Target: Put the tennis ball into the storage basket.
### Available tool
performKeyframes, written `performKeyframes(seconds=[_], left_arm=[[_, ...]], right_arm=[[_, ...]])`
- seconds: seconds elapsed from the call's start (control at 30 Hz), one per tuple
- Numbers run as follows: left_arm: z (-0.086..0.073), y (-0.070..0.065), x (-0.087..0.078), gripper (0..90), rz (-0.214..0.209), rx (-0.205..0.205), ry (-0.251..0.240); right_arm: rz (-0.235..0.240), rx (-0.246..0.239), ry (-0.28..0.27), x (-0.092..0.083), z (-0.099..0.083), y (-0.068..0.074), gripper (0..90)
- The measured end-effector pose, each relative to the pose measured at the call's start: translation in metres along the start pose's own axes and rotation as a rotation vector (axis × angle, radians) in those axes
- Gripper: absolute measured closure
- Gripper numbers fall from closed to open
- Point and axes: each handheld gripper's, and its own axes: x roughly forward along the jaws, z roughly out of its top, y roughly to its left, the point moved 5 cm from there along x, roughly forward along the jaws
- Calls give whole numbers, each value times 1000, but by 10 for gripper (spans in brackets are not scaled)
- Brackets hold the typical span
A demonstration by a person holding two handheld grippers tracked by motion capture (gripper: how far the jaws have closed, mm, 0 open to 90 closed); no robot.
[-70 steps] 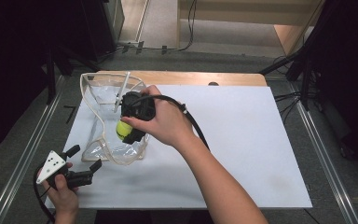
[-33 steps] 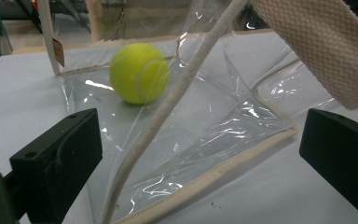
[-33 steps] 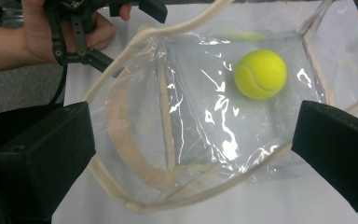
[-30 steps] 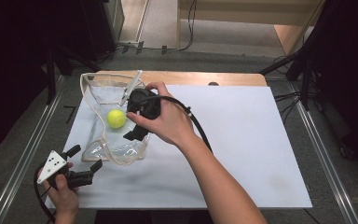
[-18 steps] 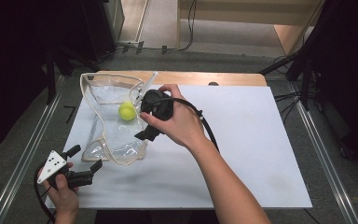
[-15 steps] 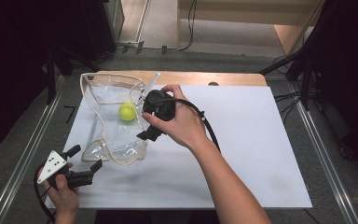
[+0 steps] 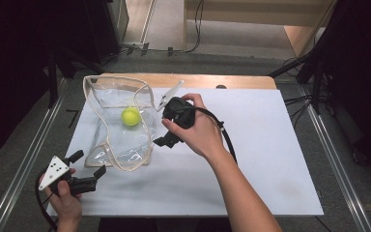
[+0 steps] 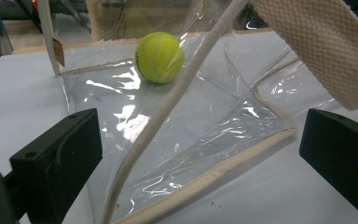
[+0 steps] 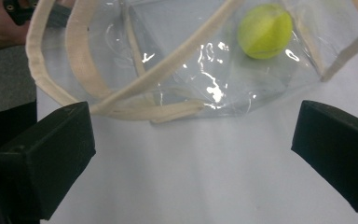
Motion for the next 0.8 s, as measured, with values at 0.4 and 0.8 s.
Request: performKeyframes(seconds=[0.4,0.8], left_arm=[[0,0,0,0,2,4,2],[0,-1,0,0,0,6,5]], right_arm=[[-7,51,-2,2,-30,-5,0],[-34,110,-18,4,-64,-11,0]])
